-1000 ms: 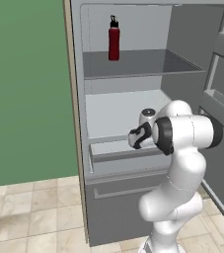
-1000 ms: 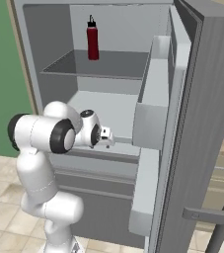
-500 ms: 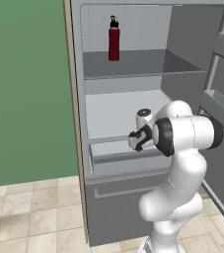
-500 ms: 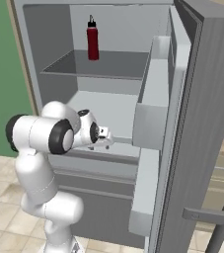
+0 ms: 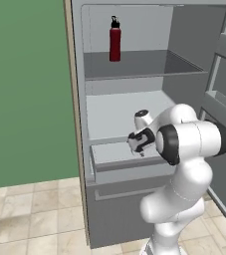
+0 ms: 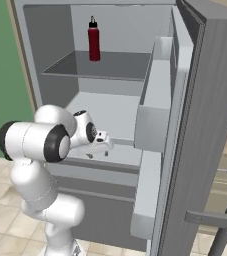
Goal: Fully open the fridge drawer.
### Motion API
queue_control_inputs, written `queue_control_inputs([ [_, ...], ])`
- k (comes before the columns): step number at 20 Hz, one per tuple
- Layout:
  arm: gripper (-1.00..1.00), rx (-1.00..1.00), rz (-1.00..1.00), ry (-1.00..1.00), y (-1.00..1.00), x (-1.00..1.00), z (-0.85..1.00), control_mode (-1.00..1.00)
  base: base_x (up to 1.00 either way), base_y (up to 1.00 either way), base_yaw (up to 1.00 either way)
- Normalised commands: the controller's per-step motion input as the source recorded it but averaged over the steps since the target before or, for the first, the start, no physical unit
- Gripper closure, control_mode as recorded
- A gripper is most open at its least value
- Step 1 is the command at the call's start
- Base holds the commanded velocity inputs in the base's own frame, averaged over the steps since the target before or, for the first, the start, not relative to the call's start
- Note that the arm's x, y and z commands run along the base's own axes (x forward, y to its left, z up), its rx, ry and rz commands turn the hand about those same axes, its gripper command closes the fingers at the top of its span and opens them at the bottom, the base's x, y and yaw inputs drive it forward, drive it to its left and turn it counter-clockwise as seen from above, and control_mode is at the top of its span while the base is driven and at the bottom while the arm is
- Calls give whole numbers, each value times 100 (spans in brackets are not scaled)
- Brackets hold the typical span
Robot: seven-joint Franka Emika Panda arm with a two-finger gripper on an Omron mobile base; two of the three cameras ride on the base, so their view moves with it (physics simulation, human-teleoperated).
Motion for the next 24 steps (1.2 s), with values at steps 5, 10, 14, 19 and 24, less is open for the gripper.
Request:
queue_control_inputs([
  [5, -100, -5, 0, 19, -25, -100, -86, -100, 0, 0, 0],
  [10, -100, 0, 0, 16, -35, -100, -78, -100, 0, 0, 0],
  [14, -100, 0, 0, 15, -38, -100, -74, -100, 0, 0, 0],
  [19, -100, 0, 0, 7, -45, -100, -63, -100, 0, 0, 0],
  [24, -100, 0, 0, 0, -49, -100, -40, -100, 0, 0, 0],
])
